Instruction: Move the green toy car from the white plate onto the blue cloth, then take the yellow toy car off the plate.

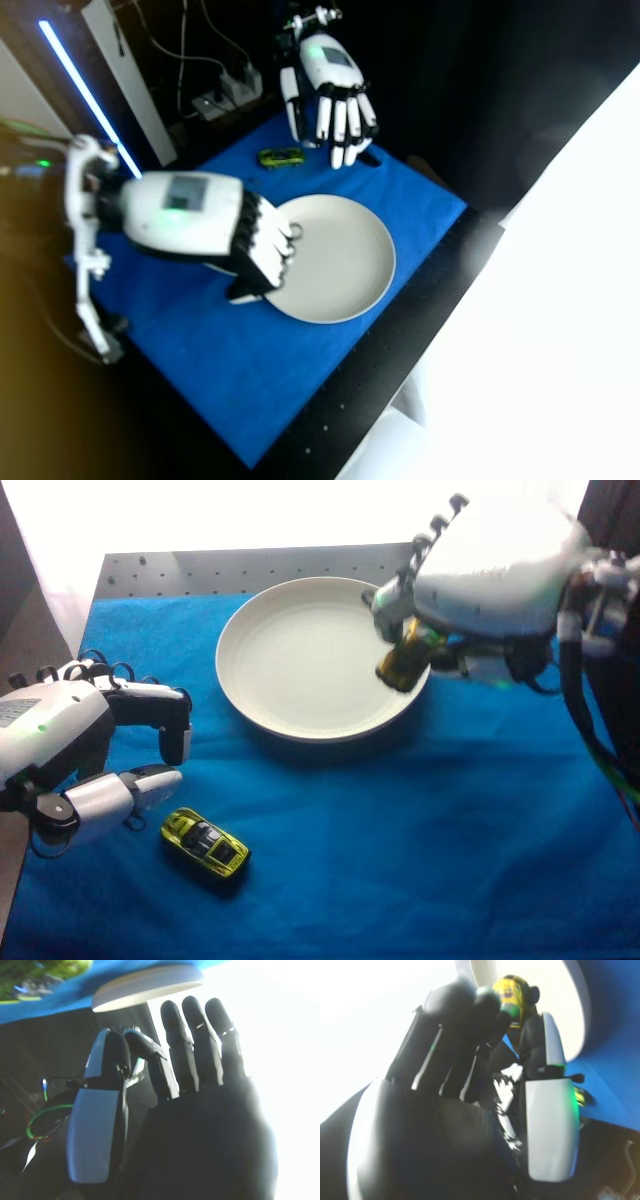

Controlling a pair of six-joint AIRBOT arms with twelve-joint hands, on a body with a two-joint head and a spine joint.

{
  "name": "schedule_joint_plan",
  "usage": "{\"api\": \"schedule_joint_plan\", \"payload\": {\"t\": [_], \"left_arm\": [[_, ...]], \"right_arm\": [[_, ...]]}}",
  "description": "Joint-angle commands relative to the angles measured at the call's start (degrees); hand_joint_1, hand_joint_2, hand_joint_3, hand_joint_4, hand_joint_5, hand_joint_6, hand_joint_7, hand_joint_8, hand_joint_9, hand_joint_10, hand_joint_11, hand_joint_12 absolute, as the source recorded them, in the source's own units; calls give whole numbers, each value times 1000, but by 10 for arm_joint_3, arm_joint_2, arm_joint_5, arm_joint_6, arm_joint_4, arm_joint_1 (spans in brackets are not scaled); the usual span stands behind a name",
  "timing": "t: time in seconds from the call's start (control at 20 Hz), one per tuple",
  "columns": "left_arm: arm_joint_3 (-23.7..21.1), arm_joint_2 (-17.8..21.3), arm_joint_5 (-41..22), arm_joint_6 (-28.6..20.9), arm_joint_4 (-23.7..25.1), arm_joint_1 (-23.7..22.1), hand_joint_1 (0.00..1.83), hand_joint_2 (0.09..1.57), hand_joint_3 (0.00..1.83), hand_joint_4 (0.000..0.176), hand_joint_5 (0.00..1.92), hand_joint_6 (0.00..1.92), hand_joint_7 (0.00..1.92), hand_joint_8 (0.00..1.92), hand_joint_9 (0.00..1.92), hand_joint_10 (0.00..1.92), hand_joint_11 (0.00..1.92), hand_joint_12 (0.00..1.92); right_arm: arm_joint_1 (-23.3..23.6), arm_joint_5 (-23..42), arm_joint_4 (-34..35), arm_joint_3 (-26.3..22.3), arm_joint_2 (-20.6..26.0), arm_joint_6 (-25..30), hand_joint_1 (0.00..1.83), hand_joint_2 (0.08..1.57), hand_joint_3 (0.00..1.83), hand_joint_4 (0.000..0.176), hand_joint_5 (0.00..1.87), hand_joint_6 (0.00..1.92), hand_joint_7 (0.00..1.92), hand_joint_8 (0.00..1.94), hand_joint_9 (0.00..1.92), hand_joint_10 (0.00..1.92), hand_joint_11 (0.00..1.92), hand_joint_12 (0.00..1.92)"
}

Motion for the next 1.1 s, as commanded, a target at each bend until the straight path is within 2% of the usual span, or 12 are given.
{"api": "schedule_joint_plan", "payload": {"t": [0.0,0.1,0.2,0.25,0.35,0.4,0.45,0.65,0.9,0.95,1.0,1.05], "left_arm": [[-1,1,-72,-3,10,-2,841,1285,0,176,643,1476,677,1,346,592,0,1405],[-2,2,-74,-4,8,0,850,1278,1,176,654,1460,678,1,364,540,0,1402],[-4,3,-78,-4,5,5,844,1283,2,176,646,1472,661,0,346,528,0,1388],[-5,3,-79,-4,4,6,778,1230,0,90,539,747,645,3,343,547,0,1445],[-5,4,-81,-4,2,9,738,1209,0,87,667,201,636,4,370,524,0,1466],[-7,4,-84,-4,-1,12,729,1208,0,92,703,105,628,1,385,477,0,1455],[-7,5,-85,-4,-3,15,745,1214,0,80,726,55,626,0,428,376,0,1405],[-9,5,-87,-4,-6,17,723,1206,1,83,752,22,630,1,467,288,0,1415],[-9,4,-86,-4,-7,18,741,1211,1,97,754,10,630,3,470,276,0,1418],[-9,4,-86,-4,-8,18,726,1210,1,108,756,9,632,3,461,265,0,1376],[-9,4,-87,-4,-8,18,722,1211,1,106,755,8,641,7,467,266,0,1369],[-9,4,-87,-4,-9,18,820,1231,66,162,685,1150,651,2,482,264,0,1478]], "right_arm": [[2,82,1,-5,7,-4,1286,1087,0,0,967,886,1137,965,1098,1197,931,1588],[-19,95,-7,-29,23,-4,1271,1119,4,0,952,801,1018,1253,1262,1500,1221,1761],[-39,100,-12,-47,36,-4,1272,1131,0,0,948,787,991,1293,1204,1423,1177,1639],[-47,101,-13,-53,40,-4,1268,1129,0,0,975,753,977,1315,1155,1487,1133,1738],[-56,103,-15,-60,44,-3,1271,1109,0,0,1093,628,956,1297,977,1451,896,1749],[-69,107,-15,-70,47,-3,1265,1125,0,0,1116,545,877,1426,969,1630,936,1847],[-81,110,-17,-76,48,-3,1287,1080,0,0,1242,387,987,1228,1019,1431,944,1715],[-119,110,-27,-96,48,8,1255,1071,2,0,1079,912,1062,867,916,1067,667,1477],[-154,110,-28,-119,48,8,1254,1077,3,0,1084,846,1028,975,871,1129,655,1468],[-156,110,-27,-119,48,8,1184,1109,5,0,979,989,850,881,733,1115,560,1516],[-158,110,-23,-119,48,8,1233,1044,0,0,786,750,757,785,641,1038,468,1521],[-158,110,-19,-119,48,8,1115,1041,0,0,682,592,628,718,505,986,291,1535]]}}
